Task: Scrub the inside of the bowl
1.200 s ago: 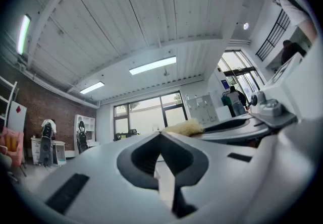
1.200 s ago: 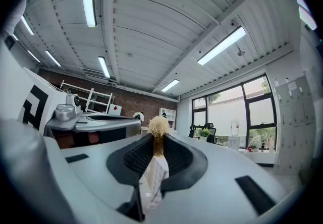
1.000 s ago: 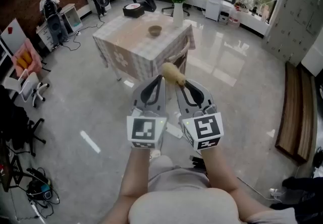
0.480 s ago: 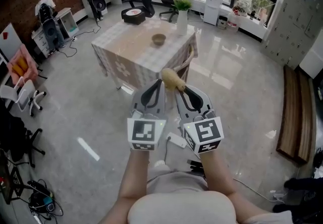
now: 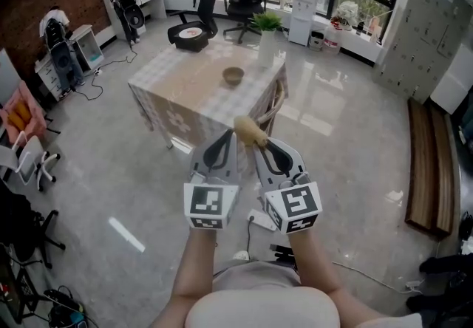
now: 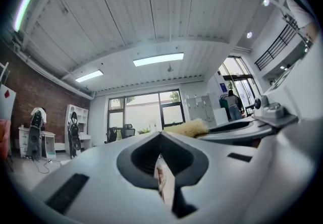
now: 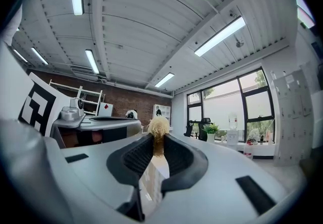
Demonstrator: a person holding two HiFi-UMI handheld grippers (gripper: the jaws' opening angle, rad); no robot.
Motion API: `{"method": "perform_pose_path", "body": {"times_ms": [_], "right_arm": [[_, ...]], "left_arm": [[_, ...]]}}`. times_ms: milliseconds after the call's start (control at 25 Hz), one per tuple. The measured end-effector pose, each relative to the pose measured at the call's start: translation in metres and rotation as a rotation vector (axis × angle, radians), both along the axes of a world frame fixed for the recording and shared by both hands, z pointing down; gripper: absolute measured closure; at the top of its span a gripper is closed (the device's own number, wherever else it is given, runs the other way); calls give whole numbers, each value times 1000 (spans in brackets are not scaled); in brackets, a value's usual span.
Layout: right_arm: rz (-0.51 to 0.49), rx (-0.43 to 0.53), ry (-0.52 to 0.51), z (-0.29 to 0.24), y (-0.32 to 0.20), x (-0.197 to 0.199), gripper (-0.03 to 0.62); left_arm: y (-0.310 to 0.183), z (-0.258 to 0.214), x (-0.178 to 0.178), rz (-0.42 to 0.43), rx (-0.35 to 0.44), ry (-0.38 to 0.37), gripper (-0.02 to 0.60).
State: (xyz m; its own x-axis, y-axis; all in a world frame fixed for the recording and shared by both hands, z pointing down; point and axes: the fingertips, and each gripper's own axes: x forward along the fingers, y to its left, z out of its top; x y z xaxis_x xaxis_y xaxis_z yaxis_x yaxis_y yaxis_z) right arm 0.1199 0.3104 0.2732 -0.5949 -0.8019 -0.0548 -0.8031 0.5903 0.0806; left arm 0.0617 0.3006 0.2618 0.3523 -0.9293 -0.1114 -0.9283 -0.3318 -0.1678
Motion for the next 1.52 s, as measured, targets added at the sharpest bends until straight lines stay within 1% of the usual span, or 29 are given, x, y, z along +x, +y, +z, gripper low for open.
{"method": "perform_pose_path", "body": {"times_ms": [160, 440, 560, 800, 1000, 1240, 1360, 1520], "right_arm": [[21, -14, 0, 5, -11, -11, 533], [13, -27, 13, 11, -38, -18, 533], [0, -26, 15, 10, -53, -13, 533], [-18, -20, 11, 9, -91, 0, 533], [-56, -24, 12, 9, -118, 12, 533], [-85, -40, 1, 19, -137, 9, 533], [-97, -46, 10, 24, -144, 2, 533], [-85, -50, 15, 24, -160, -2, 533]], "left_arm": [[-10, 3, -10, 23, -12, -9, 571], [-38, 11, -19, 12, -33, 6, 571], [-54, 6, -16, 0, -24, 8, 571], [-86, 6, 3, -11, -23, -10, 571], [-109, 7, 13, -47, -28, 16, 571], [-125, 17, 14, -80, -40, 17, 571], [-132, 21, 7, -91, -46, 10, 571], [-150, 20, -3, -95, -45, 25, 571]]}}
